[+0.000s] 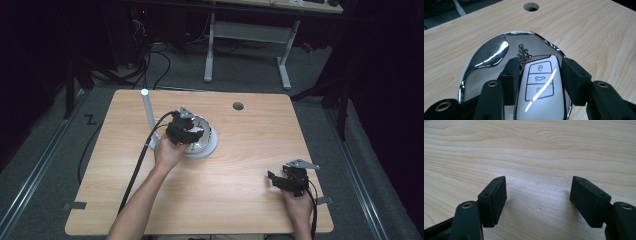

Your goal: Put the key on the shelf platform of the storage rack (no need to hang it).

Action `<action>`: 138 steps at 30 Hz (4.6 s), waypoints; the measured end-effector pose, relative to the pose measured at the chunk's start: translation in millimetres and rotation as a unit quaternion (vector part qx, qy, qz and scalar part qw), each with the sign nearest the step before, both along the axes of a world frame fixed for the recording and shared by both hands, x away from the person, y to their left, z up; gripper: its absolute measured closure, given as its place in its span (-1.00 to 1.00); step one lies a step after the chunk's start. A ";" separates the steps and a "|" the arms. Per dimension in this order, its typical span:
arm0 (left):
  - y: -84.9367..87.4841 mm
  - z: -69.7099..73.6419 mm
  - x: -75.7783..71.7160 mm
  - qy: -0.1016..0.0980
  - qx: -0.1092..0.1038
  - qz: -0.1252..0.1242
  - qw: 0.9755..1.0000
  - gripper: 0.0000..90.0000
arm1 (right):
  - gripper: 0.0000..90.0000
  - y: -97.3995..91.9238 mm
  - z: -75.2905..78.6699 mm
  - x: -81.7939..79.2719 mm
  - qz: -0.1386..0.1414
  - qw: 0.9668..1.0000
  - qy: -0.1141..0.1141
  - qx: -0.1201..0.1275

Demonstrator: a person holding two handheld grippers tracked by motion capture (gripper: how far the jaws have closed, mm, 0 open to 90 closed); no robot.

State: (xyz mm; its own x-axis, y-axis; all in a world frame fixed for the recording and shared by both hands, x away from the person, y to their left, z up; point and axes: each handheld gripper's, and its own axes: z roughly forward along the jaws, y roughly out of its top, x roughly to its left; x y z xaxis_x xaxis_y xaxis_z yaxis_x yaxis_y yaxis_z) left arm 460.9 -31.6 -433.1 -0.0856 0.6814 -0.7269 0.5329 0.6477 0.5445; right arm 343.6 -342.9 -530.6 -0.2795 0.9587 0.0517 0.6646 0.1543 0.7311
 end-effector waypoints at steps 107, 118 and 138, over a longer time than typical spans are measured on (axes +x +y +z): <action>85.5 40.7 -57.9 -0.034 -0.032 0.030 0.998 -0.11 | -0.33 0.5 0.0 0.0 0.002 1.000 -0.001 -0.006; 95.5 41.1 -67.3 -0.037 -0.034 0.048 0.998 -0.11 | -0.33 0.8 0.0 0.0 0.002 1.000 -0.001 -0.007; 117.7 39.4 -79.6 -0.045 -0.037 0.061 0.996 -0.11 | -0.33 1.4 -0.1 -0.1 0.001 1.000 -0.001 -0.008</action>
State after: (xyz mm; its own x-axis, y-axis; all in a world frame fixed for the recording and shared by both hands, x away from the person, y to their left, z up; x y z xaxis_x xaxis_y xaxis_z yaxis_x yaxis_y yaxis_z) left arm 381.3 86.1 -393.7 -0.0974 0.6148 -0.7826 0.3989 0.7445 0.5353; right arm 343.6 -341.5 -530.7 -0.2818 0.9588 0.0352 0.6627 0.1679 0.7299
